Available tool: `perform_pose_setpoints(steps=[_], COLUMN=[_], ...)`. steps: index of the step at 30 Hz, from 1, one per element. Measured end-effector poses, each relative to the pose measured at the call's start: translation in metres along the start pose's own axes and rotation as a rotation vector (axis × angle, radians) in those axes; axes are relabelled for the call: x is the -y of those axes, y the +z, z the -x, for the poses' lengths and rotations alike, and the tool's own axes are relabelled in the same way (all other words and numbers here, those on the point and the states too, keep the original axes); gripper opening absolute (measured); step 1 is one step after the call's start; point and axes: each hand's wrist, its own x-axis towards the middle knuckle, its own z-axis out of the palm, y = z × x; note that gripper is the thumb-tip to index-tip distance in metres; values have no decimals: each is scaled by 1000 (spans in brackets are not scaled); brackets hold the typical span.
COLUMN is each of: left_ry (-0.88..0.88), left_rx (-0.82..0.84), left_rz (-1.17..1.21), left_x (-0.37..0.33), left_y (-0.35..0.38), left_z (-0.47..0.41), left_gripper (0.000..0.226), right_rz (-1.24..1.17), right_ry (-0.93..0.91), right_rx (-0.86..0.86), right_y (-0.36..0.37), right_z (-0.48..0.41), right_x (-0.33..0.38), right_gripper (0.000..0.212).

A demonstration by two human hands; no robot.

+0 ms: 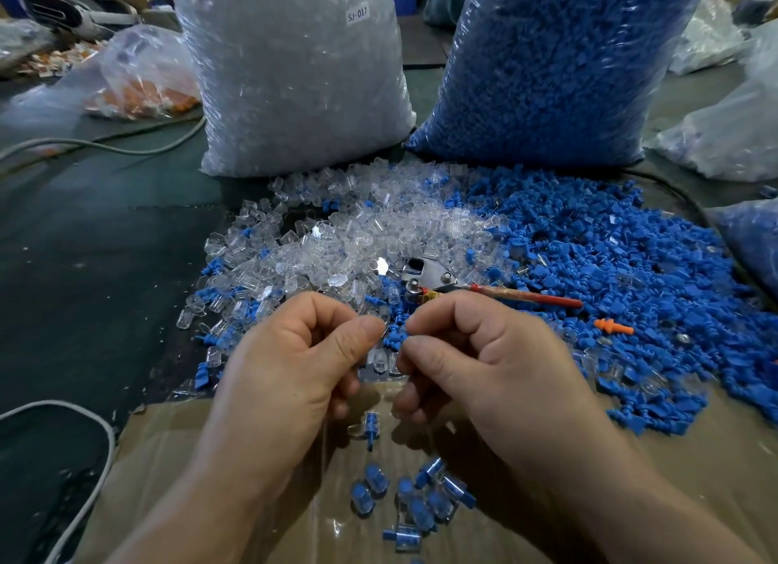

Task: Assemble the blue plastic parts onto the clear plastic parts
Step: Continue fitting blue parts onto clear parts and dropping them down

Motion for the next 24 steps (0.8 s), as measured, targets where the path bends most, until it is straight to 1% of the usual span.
perform_pose_setpoints(steps=[4, 6, 8, 10, 12, 13, 17, 20, 21, 24], left_ry=[-16, -24, -30, -11, 69, 100, 142, 194, 219, 282], left_rx=[64, 87, 69, -8, -91, -101, -15, 75, 83, 75], left_rz=[88, 102, 57, -82, -357, -475, -746, -999, -1042, -1056], left_x=[-1, -2, -2, -2, 0, -1, -6, -3, -2, 1], left_y=[3, 5, 5, 1, -7, -10, -14, -11, -9, -4], left_z=[0, 0, 1, 0, -2, -3, -3, -3, -3, -5], left_gripper=[32, 27, 18, 14, 18, 15, 8, 25, 28, 28], right_rz=[303, 359, 420, 497, 530, 560, 698, 805, 817, 814], right_ry=[-163, -203, -225, -222, -185, -175, -163, -139, -143, -168], right_rx=[-54, -80, -121, -173, -211, -222, -178, -96, -77, -37], right_y=[3, 3, 3, 1, -2, -3, -3, 1, 2, 6], right_z=[3, 3, 2, 0, -3, -3, -4, -5, -6, -7], right_x=[-2, -3, -4, -6, -7, -7, -6, -4, -4, -1], right_gripper=[9, 7, 6, 4, 2, 2, 4, 5, 6, 6])
